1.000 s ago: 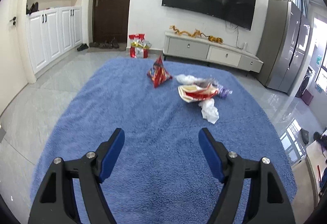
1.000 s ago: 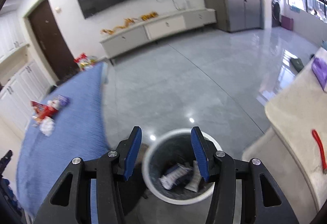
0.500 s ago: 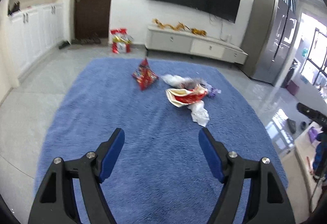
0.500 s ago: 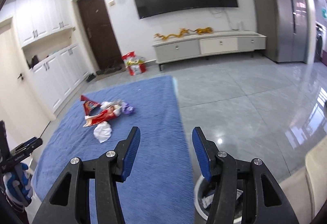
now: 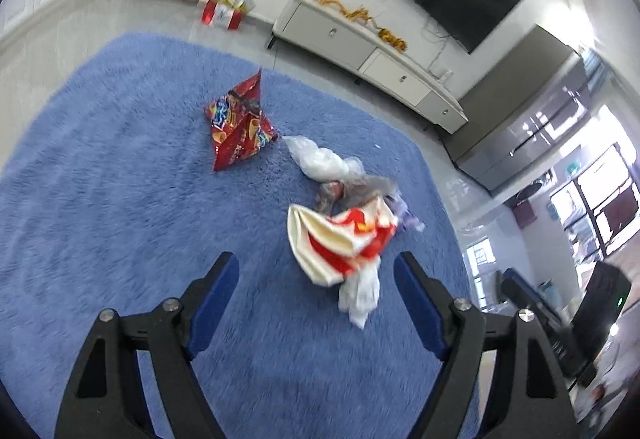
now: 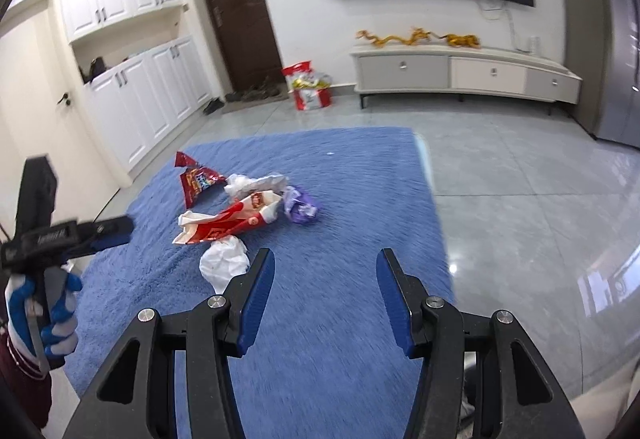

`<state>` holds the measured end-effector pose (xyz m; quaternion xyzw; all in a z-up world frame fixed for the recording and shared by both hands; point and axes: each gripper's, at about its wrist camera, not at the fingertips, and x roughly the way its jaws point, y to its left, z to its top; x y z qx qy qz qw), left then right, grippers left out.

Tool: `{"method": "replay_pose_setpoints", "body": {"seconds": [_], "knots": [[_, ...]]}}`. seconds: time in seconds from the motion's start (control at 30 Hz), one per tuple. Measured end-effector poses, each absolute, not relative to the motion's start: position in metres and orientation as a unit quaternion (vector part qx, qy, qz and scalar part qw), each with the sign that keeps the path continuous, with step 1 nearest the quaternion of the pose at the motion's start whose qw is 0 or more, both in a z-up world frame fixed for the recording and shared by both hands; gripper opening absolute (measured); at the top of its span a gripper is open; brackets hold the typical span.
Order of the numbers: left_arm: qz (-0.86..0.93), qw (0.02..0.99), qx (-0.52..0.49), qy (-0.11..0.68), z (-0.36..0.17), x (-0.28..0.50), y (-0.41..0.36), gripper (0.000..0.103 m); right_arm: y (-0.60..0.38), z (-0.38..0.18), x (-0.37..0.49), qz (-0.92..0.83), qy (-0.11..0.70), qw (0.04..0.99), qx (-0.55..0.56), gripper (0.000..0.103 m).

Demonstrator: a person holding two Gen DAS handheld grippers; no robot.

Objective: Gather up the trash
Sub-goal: 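Move both open grippers back to the wrappers on the rug, then grasp the white-red paper bag with the left gripper while the right grasps the purple wrapper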

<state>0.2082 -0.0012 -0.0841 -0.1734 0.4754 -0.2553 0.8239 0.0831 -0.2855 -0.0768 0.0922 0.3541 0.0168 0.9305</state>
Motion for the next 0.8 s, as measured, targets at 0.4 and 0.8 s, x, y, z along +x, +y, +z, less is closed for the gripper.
{"method": "replay_pose_setpoints", "body": {"seconds": [0.4,0.8], "knots": [[-0.252,0.761,-0.227,0.553,-0.133,0.262,-0.026,0.077,-0.278,-0.123,0.192,0.061,0.384,0.913,0.122,0.052],[-0.254,0.735,-0.242,0.579,-0.145,0.267,-0.049,0.046,-0.279,-0.161,0.238,0.096,0.409,0.892,0.166,0.041]]}}
